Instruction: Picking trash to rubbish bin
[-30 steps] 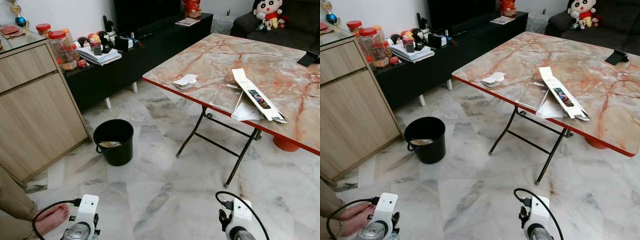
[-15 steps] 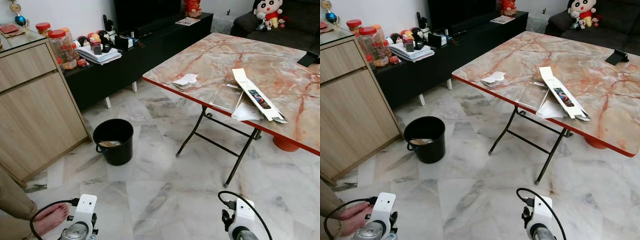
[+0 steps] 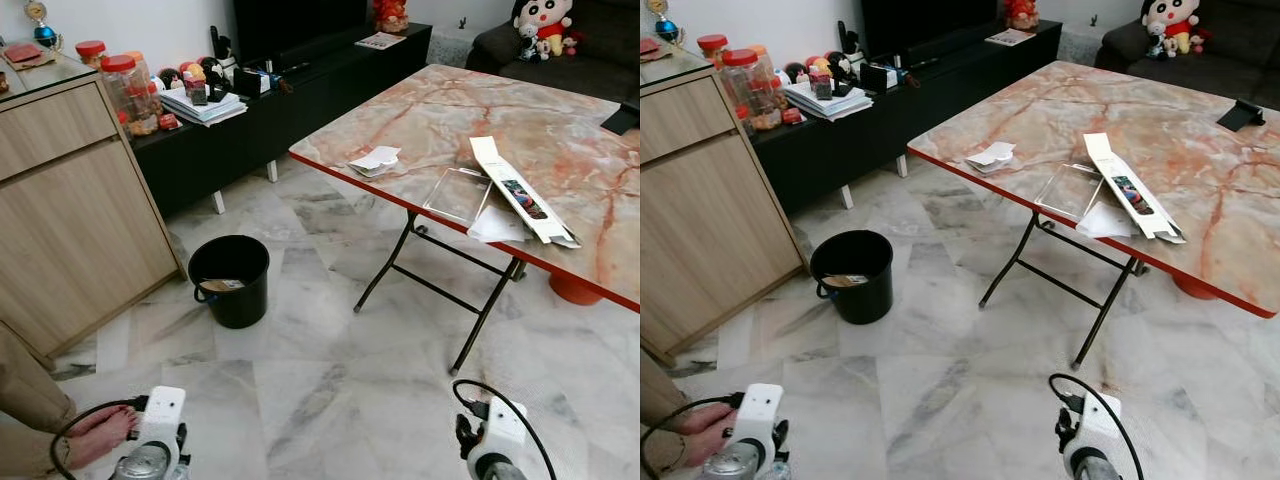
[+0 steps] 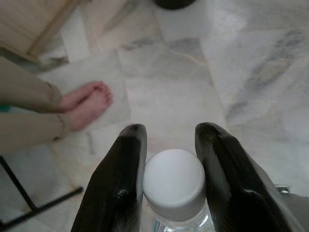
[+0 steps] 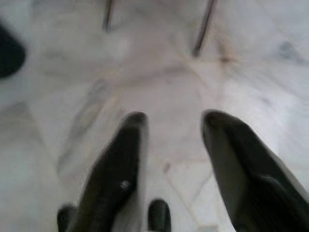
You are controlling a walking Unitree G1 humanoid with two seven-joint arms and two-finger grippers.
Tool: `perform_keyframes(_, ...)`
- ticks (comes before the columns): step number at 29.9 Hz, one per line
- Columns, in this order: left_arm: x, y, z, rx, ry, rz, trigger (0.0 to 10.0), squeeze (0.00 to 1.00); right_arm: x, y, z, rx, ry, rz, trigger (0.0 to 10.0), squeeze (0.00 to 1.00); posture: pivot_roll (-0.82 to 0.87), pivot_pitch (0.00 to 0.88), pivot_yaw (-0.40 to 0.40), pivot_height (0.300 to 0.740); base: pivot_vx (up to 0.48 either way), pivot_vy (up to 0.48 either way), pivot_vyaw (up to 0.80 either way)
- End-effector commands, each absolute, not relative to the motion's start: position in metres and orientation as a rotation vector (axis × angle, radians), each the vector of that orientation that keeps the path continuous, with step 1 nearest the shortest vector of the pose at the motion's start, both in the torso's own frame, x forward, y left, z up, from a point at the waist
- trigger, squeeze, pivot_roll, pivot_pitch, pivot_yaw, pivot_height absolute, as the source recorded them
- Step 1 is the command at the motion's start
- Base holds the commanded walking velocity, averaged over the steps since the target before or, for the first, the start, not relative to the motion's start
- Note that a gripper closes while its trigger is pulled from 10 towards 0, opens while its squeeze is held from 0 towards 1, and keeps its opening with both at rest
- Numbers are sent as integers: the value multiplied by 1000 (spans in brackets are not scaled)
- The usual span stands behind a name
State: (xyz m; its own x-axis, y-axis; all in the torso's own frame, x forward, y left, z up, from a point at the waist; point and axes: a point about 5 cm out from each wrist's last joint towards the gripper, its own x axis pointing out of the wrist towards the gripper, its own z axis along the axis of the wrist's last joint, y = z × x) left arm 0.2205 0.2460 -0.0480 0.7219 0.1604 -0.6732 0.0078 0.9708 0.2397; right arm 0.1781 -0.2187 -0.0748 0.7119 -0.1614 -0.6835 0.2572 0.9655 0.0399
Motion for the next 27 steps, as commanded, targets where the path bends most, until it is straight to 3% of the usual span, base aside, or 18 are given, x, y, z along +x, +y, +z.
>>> perform_keyframes(1, 218, 244, -50, 293, 787, 16, 10000, 0, 182, -217, -73, 91, 738, -176, 10000, 0, 144, 0, 63, 740, 0, 0, 0)
perform_keyframes(6, 227, 241, -46, 292, 764, 9, 10000, 0, 194, -225, -65, 130, 693, -231, 10000, 0, 121, 0, 61, 740, 0, 0, 0)
perform_keyframes(27, 231, 235, -45, 253, 759, 42, 10000, 0, 210, -209, -62, 114, 719, -173, 10000, 0, 138, 0, 24, 740, 0, 0, 0)
